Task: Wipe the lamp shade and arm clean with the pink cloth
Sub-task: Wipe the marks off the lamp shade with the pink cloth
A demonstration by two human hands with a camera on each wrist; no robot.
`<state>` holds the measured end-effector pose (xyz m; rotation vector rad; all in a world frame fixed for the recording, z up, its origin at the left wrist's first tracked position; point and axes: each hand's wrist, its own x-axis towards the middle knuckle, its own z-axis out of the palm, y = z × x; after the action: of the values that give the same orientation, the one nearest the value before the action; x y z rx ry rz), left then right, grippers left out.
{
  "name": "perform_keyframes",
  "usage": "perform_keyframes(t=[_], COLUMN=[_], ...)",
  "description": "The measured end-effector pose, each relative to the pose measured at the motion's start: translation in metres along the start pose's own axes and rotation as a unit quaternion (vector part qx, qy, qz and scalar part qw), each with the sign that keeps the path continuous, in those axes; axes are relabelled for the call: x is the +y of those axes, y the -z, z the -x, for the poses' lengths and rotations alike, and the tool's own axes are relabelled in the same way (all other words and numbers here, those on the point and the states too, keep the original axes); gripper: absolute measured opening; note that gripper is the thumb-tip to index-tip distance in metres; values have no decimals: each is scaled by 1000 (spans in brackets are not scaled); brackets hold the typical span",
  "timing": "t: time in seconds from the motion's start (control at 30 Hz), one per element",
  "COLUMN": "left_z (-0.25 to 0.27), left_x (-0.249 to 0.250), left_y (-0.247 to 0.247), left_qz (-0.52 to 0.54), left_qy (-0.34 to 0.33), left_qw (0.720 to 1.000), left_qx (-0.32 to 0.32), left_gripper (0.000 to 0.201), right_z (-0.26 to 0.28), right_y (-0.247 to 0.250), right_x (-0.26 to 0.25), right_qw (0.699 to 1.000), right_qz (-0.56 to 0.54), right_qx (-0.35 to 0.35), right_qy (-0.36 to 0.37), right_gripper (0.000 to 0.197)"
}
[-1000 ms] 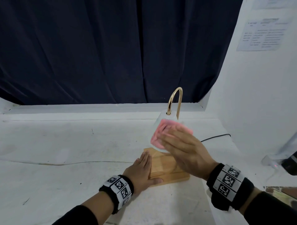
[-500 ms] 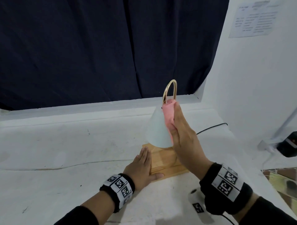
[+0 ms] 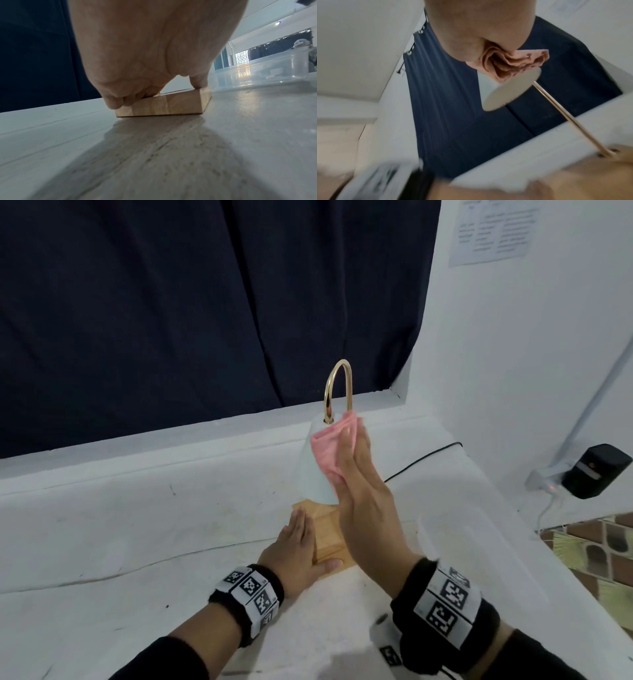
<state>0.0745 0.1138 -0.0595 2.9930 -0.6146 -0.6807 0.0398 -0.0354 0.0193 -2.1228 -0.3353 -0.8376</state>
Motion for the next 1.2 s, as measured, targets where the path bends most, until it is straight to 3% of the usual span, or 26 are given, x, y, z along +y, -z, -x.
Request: perform_keyframes(t=[0.07,0.17,0.27,0.43,0.57,0.73,0.87,1.07,1.2], left_z=[-1,-4,-6,-7,-9,-7,-10,-9,-8], left_x=[-1,-1,0,0,-1,0,1,3,3], left_y=[-1,-5,-6,-6,-7,-6,-7,-5,-3], left_qz=[7,12,2,-1,0,4,-3,-16,-18], left_qy=[0,5,7,4,2,0,5,4,1], left_qw=[1000,1000,1000,1000,1000,1000,1000,1000,1000], left_qx=[-1,11,16,16,13,9,10,10,9], left_gripper=[107,108,108,109,108,108,109,109,107], right_z=[-18,-38,-34,0,16,-13,-38,-10,8], right_y=[-1,7,10,14,8,0,8,10,8], right_x=[-5,-3,7,14,2,-9,0,21,5], right_qw=[999,985,971,962,979,991,974,952,961], right_qz=[-42,-136,-151,-117,-91,-90,-162,-174,-182], right_qx=[15,25,7,12,39,66,39,38,67], right_qy=[-3,-106,-186,-246,-180,-73,-154,-248,-195], right_gripper=[60,49,42,44,50,52,44,41,46])
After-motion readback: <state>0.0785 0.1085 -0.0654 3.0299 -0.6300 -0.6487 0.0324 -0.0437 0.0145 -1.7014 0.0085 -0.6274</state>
